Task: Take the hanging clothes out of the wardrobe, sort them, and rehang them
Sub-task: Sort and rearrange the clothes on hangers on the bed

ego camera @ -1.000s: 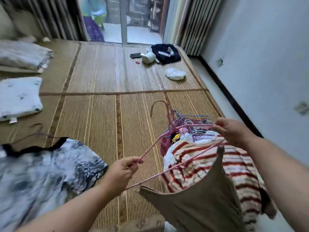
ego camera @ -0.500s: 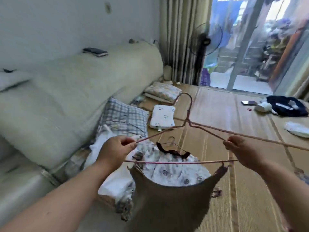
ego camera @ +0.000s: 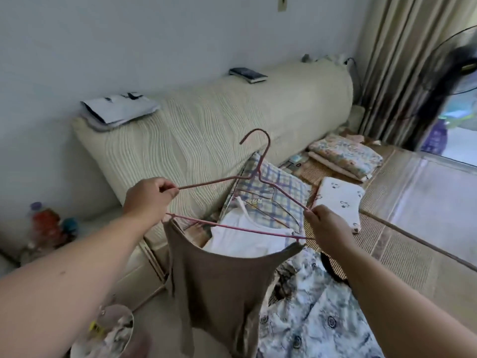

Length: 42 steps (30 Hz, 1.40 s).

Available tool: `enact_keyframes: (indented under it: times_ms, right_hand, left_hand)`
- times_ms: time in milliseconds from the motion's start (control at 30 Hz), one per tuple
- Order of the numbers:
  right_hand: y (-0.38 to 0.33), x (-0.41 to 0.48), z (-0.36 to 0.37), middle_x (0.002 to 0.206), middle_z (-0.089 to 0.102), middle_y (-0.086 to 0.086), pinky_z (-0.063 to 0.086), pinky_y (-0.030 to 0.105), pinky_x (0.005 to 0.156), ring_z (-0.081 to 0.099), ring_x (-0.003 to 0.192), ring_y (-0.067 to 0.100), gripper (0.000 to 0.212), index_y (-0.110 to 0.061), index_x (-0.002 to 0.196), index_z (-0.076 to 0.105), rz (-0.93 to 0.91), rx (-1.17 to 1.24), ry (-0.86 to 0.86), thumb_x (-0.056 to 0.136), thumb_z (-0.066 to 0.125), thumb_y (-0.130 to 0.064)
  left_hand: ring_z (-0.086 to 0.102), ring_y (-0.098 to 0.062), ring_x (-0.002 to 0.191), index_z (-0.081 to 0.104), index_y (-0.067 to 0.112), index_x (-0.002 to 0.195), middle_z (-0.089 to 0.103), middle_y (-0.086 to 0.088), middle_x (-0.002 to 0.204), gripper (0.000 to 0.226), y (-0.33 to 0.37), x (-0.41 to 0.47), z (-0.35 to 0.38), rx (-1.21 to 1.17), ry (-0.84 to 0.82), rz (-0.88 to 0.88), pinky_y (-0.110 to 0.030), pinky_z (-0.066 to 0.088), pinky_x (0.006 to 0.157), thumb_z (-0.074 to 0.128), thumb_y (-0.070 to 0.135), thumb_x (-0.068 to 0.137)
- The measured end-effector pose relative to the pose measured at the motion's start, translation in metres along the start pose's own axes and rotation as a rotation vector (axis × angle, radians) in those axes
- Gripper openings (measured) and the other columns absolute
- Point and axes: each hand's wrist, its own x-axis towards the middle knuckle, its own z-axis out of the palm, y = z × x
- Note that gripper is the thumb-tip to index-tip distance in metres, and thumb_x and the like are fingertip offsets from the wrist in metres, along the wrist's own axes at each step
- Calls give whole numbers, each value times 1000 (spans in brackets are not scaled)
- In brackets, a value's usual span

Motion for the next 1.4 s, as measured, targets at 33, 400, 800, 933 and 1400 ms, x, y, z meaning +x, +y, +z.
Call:
enact_keyframes:
  times_ms: [33, 400, 800, 933, 1400]
  right_hand:
    - [2, 14, 10, 66, 50, -6, 27, 25, 49, 45, 60, 9, 24, -23, 81, 50, 11, 6, -5, 96, 45, -41]
    - [123, 203, 102, 65, 57, 3, 35, 29, 49, 52, 57, 19, 32, -18, 75, 48, 288, -22, -102, 96, 44, -41]
    - [214, 323, 235, 76, 62, 3, 34, 24, 49, 57, 70, 20, 22, -14, 92, 63, 372, -136, -334, 97, 46, -26]
    - [219, 338, 262, 98, 64, 10, 43, 29, 59, 58, 78, 23, 25, -15, 118, 55, 394, -72, -367, 95, 45, -20]
    - [201, 187, 194, 144, 37, 0, 38, 31, 102, 42, 128, 18, 57, -30, 144, 30, 290, -116, -464, 92, 51, -37]
  left_hand:
    - [56, -16, 74, 63, 29, 75, 63, 4, 77, 11, 0, 16, 10, 18, 3, -12, -26, 37, 59, 67, 27, 85]
    - [60, -30, 97, 70, 21, 94, 67, -11, 102, 12, 9, 211, 245, 222, -272, -66, -31, 45, 82, 62, 28, 88]
    - [58, -31, 103, 72, 21, 98, 69, -12, 104, 19, -63, 315, 433, 476, -331, -59, -33, 44, 89, 57, 30, 91]
    - [43, -33, 118, 67, 27, 109, 58, -14, 119, 22, -84, 317, 463, 516, -304, -124, -36, 31, 96, 55, 32, 91]
    - [10, -23, 140, 35, 37, 140, 16, 2, 154, 59, -14, 111, 435, 409, -791, 213, -36, 10, 116, 54, 43, 85]
